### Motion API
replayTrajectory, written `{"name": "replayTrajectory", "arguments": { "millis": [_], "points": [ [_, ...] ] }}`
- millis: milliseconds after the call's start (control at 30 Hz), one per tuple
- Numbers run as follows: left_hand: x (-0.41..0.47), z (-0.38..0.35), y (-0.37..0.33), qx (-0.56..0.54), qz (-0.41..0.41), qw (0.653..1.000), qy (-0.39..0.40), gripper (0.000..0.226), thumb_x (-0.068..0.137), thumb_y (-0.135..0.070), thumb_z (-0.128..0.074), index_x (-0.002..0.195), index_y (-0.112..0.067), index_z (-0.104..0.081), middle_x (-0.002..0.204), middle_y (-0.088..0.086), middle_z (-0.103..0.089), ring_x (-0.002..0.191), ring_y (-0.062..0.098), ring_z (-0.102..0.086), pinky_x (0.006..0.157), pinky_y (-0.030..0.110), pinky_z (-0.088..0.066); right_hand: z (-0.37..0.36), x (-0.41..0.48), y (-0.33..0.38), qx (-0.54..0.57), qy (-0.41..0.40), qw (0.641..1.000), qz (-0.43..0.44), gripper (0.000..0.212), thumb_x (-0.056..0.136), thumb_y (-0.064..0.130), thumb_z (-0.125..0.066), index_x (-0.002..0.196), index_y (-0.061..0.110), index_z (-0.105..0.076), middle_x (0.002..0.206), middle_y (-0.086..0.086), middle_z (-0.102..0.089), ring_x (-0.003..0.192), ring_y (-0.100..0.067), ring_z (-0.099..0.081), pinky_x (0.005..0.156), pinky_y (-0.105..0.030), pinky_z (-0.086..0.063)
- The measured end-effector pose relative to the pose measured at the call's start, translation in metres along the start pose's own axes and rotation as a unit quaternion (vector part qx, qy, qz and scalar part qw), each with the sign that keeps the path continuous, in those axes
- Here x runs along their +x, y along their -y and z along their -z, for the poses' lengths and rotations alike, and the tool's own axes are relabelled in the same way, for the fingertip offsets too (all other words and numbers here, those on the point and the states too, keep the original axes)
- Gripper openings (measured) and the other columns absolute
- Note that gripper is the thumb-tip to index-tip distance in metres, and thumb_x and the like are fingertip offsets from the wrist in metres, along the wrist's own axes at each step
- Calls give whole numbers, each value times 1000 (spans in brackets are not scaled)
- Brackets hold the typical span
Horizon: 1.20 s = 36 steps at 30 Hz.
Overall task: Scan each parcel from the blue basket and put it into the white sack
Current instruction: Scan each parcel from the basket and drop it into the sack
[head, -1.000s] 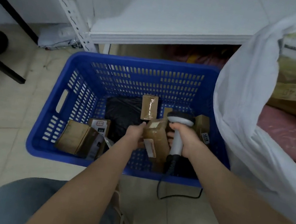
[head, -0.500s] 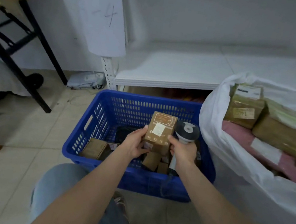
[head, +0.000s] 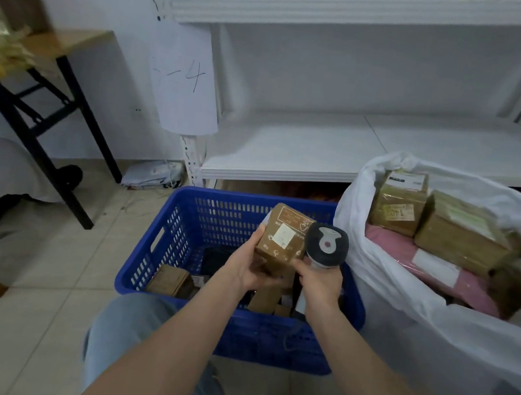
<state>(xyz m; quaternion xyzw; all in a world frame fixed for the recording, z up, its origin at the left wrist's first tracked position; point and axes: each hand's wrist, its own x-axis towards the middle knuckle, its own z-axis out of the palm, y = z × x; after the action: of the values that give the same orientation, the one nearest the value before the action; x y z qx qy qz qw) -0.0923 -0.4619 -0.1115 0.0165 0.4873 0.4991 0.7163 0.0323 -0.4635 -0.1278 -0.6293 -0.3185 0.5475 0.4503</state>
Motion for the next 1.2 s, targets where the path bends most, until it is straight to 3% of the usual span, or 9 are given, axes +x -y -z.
{"name": "replayTrajectory", "arguments": {
  "millis": [133,200,400,567,700,867,933,1067,1200],
  "points": [
    [-1,-12,10,-94,-16,995,41,72,71,-44,-76,127,-7,-50,129,25,-54,116,42,-54,87,56,-51,6,4,-1,13,2,1000,1,42,70,10,-80,110,14,-66,103,-3,-71,100,-21,-64,94,-45,-52],
    [0,-16,9,-94,-31,994,36,59,79,-42,-71,123,-8,-52,126,23,-55,115,39,-55,90,54,-49,11,6,1,27,5,1000,1,29,73,8,-77,100,15,-67,97,-2,-70,99,-22,-64,94,-44,-52],
    [9,2,-7,85,-145,985,-28,44,86,-23,-66,126,-29,-50,122,11,-61,108,34,-60,79,56,-52,28,14,14,67,5,997,34,18,78,7,-74,84,20,-63,87,2,-66,95,-22,-61,95,-47,-51],
    [0,4,-11,189,-142,972,18,43,91,-12,-56,129,-32,-48,124,10,-59,108,32,-58,79,54,-52,31,10,17,72,66,995,18,35,79,5,-73,112,11,-65,105,-6,-69,98,-20,-63,95,-42,-51],
    [1,14,-15,238,-108,963,64,59,87,-13,-64,132,-45,-45,126,7,-57,115,34,-54,89,61,-48,34,6,13,61,62,996,14,25,79,4,-73,99,17,-64,99,-5,-69,94,-20,-62,95,-44,-51],
    [0,18,-11,240,-96,964,66,57,84,-14,-69,136,-23,-48,125,9,-61,114,29,-58,92,52,-51,36,6,9,65,46,997,11,30,78,5,-73,105,15,-64,107,-6,-69,103,-24,-62,98,-45,-49],
    [-2,18,-8,277,-92,954,66,53,84,-20,-69,133,-24,-49,122,7,-62,112,27,-58,88,49,-52,37,7,10,67,34,997,9,25,78,5,-74,99,16,-64,106,-6,-69,102,-23,-62,97,-44,-49],
    [-3,13,-10,285,-104,951,60,43,88,-47,-58,125,-26,-53,122,8,-62,112,28,-56,87,47,-46,45,13,13,22,13,1000,13,16,72,3,-72,79,15,-65,90,-11,-70,86,-25,-64,81,-44,-53],
    [-3,3,-16,285,-151,946,31,55,87,-51,-58,132,-20,-49,120,5,-64,113,25,-57,85,46,-50,47,12,19,-4,12,1000,27,17,72,-3,-67,76,12,-62,83,-14,-67,79,-26,-59,72,-38,-47]
  ]
}}
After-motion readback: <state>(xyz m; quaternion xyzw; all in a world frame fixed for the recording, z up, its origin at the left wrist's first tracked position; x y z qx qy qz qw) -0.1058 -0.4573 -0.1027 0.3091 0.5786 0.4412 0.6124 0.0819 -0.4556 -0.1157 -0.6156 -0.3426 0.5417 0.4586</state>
